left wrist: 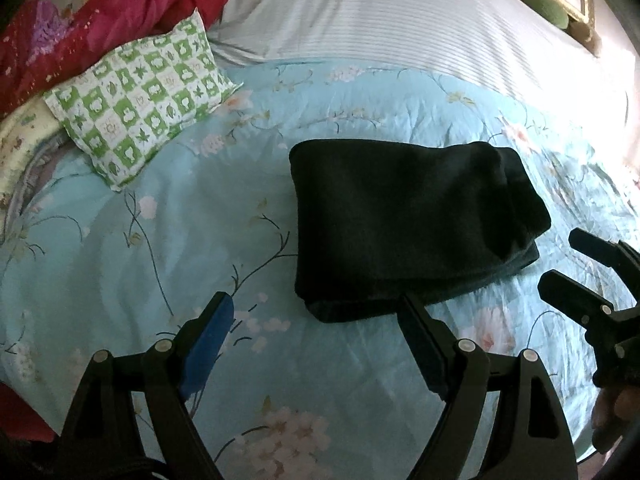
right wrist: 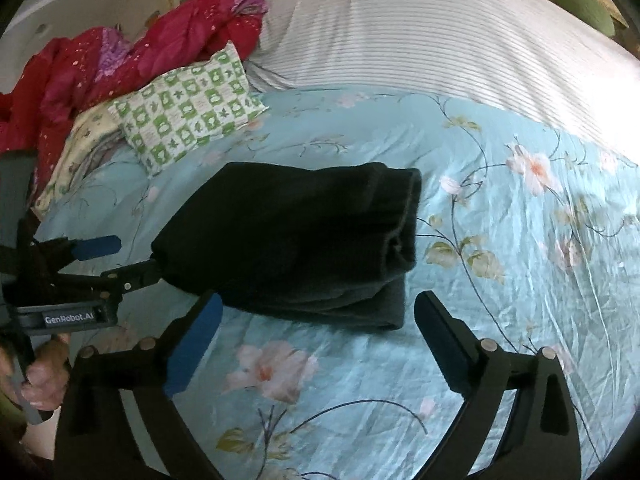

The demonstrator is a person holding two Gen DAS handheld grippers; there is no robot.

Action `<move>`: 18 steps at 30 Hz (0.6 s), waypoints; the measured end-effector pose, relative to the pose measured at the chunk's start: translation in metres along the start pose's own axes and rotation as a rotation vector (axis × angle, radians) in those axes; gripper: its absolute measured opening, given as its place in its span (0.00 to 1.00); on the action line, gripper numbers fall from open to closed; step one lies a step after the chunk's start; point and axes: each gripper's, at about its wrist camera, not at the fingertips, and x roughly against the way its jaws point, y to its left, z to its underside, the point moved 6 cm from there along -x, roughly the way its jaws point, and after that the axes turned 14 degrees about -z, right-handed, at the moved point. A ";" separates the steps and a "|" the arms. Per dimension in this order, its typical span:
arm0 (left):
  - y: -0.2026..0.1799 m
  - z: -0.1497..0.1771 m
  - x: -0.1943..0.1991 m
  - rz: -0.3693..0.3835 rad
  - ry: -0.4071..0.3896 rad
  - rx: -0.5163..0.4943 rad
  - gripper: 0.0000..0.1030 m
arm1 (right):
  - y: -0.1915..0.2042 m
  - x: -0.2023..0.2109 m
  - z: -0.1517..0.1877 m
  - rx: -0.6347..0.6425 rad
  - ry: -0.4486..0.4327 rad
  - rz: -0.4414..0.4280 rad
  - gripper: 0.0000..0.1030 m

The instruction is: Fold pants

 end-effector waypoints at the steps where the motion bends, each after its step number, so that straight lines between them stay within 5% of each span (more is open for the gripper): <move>1: 0.000 0.001 0.002 -0.001 -0.003 -0.001 0.82 | 0.003 0.000 0.000 0.006 -0.002 -0.001 0.95; 18: 0.003 0.010 0.004 -0.015 -0.045 -0.007 0.85 | 0.010 -0.015 0.011 0.035 0.022 0.045 0.98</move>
